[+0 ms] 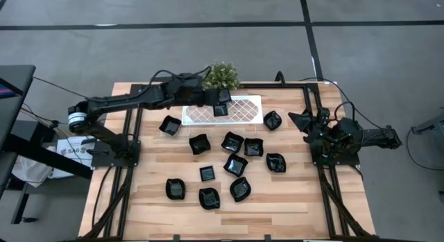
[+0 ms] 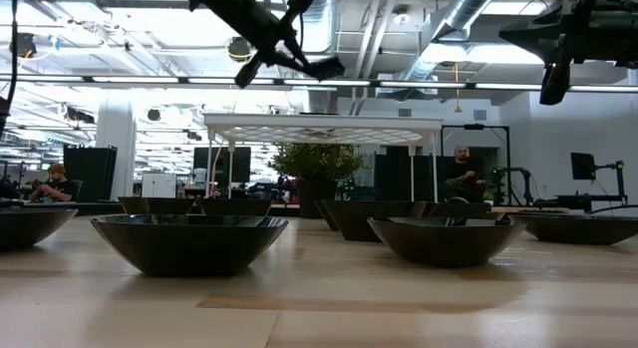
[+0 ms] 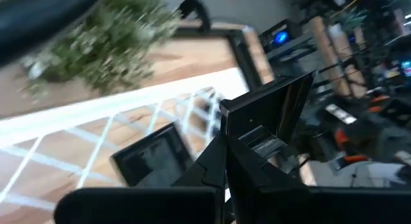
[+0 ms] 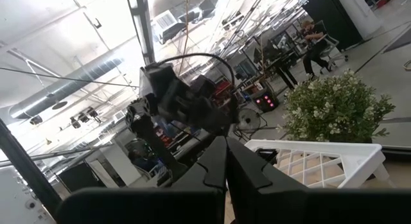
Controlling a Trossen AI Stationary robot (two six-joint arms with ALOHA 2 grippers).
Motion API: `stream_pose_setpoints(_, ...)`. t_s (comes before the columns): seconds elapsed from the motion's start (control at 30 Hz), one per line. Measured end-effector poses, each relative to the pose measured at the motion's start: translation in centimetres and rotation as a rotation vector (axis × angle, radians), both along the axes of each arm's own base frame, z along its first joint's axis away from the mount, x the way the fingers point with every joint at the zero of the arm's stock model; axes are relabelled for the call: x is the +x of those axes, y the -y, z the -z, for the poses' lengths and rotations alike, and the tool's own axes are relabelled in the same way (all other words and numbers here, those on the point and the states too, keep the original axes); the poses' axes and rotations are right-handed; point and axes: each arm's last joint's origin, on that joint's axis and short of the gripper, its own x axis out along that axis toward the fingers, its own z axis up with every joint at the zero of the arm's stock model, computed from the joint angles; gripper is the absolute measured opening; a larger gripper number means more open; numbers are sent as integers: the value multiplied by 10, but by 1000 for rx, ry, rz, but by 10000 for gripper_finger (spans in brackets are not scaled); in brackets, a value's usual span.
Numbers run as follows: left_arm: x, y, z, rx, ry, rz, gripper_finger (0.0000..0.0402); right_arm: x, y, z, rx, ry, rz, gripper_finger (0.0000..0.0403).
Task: Pick & Place Mini shaped plates
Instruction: Stack the left square plate on top of the stacked square plate on the shelf
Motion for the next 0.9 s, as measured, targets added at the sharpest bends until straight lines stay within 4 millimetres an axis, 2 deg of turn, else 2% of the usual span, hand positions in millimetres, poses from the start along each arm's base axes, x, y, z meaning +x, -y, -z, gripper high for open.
stream_pose_setpoints(0.27,-8,-4,8,-45,-95,-14,5,0,0,0,0,0,0,0)
stream_pose_setpoints(0.57,1,-6,31,-93,-156,2,5,0,0,0,0,0,0,0)
stream_pose_setpoints(0.9,-1,-8,32,-126,-168,8,5,0,0,0,0,0,0,0)
